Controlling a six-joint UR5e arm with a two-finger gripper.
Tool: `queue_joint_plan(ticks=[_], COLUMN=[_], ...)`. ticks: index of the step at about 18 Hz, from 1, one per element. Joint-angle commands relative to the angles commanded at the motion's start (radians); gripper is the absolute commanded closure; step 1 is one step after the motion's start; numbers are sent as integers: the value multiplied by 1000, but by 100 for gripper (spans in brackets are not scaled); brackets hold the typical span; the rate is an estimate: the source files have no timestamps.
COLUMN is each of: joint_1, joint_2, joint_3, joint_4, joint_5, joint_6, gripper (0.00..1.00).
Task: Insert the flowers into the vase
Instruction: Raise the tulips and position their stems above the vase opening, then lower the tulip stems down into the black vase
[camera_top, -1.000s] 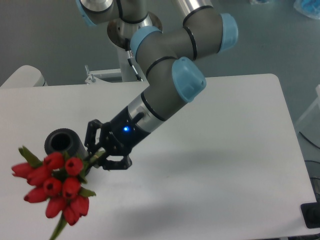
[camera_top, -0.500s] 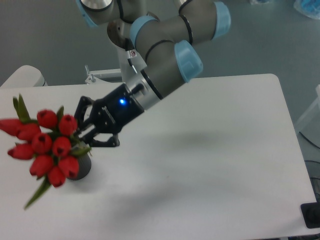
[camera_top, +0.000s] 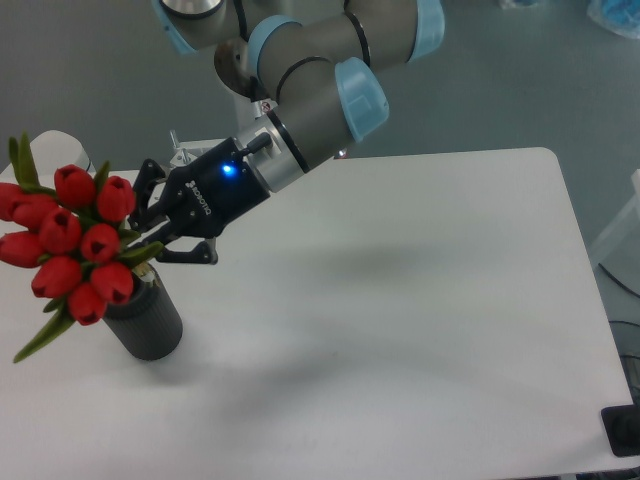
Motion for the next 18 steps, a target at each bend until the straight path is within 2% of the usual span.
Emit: queue_joint_plan(ticks=[5,14,18], joint_1=[-28,-52,-51], joint_2=[-3,-44,-46], joint_3=[-14,-34,-66], joint_4=[5,97,103], joint_5=[-2,0,2], joint_6=[8,9,54], gripper=[96,96,95])
